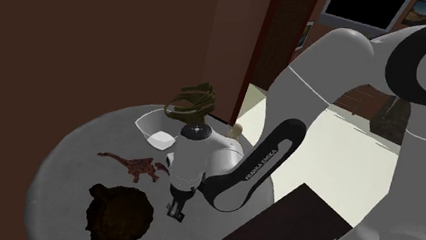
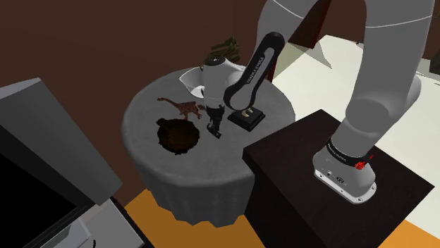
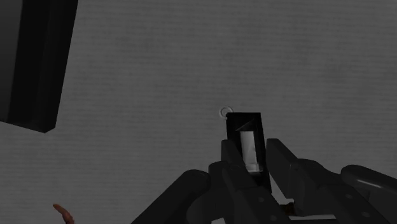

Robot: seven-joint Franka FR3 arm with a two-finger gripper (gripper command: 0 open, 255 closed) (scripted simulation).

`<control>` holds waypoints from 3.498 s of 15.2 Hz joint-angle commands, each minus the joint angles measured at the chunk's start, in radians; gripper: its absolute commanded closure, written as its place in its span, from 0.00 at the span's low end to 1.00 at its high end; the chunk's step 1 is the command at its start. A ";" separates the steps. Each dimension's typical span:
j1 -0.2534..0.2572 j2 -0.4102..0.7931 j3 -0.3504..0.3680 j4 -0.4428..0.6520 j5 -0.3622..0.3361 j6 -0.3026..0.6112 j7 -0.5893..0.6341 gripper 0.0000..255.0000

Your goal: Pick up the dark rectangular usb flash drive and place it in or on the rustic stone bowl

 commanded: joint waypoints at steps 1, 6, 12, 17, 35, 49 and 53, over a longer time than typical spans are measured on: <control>-0.023 -0.029 0.026 -0.008 0.029 -0.021 -0.024 1.00; -0.068 -0.100 0.085 -0.020 0.105 -0.072 -0.077 1.00; -0.015 -0.030 0.032 0.036 0.033 -0.077 0.000 0.00; 0.126 0.175 -0.107 0.206 -0.094 -0.078 0.148 0.00; 0.174 0.277 -0.172 0.247 -0.151 -0.015 0.191 1.00; 0.137 0.200 -0.124 0.214 -0.110 -0.063 0.159 1.00; 0.112 0.149 -0.092 0.196 -0.078 -0.096 0.136 1.00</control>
